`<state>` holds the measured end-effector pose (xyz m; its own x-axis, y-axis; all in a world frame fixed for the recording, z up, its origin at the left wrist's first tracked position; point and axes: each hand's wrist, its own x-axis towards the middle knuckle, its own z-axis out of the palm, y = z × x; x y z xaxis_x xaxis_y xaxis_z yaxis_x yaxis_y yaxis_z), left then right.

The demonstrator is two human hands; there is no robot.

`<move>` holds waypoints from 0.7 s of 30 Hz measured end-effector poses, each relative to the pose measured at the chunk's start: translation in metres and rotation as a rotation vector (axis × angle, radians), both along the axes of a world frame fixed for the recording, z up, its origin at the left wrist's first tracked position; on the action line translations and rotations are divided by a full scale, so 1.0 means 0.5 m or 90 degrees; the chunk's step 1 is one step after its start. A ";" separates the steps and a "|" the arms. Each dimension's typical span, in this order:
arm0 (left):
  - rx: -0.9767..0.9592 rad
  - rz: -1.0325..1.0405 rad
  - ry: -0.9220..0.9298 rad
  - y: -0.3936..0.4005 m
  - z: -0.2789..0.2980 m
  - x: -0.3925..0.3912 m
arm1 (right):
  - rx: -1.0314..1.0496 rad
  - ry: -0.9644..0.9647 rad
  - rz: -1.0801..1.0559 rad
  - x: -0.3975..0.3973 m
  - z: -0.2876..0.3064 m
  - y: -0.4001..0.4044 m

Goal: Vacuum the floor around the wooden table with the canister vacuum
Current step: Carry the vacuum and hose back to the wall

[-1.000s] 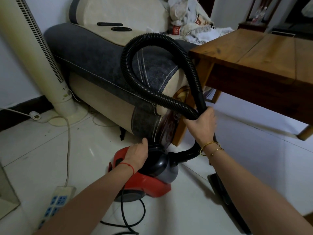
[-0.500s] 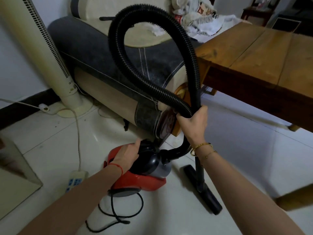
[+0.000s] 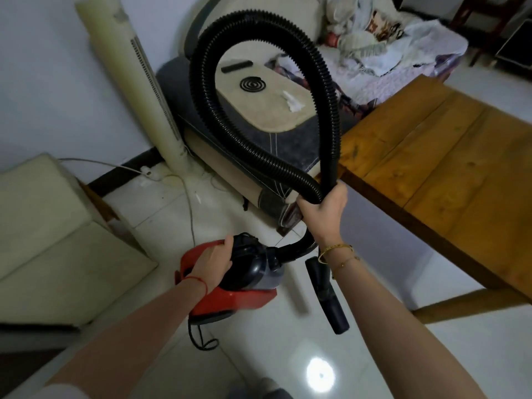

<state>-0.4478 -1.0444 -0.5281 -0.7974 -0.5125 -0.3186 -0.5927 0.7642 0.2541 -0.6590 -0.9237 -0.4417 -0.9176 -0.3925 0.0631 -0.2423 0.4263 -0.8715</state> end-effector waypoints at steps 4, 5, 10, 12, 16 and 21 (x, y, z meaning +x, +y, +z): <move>0.021 0.023 -0.010 0.039 0.180 0.058 | -0.005 -0.027 0.018 0.044 0.171 0.021; 0.024 0.030 -0.016 0.048 0.224 0.072 | -0.005 -0.032 0.018 0.055 0.212 0.028; 0.025 0.059 -0.028 0.098 0.417 0.150 | -0.023 -0.071 0.016 0.115 0.400 0.058; 0.035 0.073 -0.030 0.114 0.474 0.179 | -0.029 -0.092 0.019 0.140 0.457 0.068; 0.042 0.093 -0.041 0.143 0.553 0.230 | -0.029 -0.087 0.032 0.186 0.530 0.091; 0.042 0.102 -0.045 0.175 0.598 0.281 | -0.024 -0.080 0.042 0.229 0.568 0.114</move>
<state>-0.3074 -0.9568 -0.2293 -0.6821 -0.6073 -0.4073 -0.7234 0.6419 0.2543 -0.5444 -0.8665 -0.1577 -0.8917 -0.4513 -0.0356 -0.1558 0.3798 -0.9119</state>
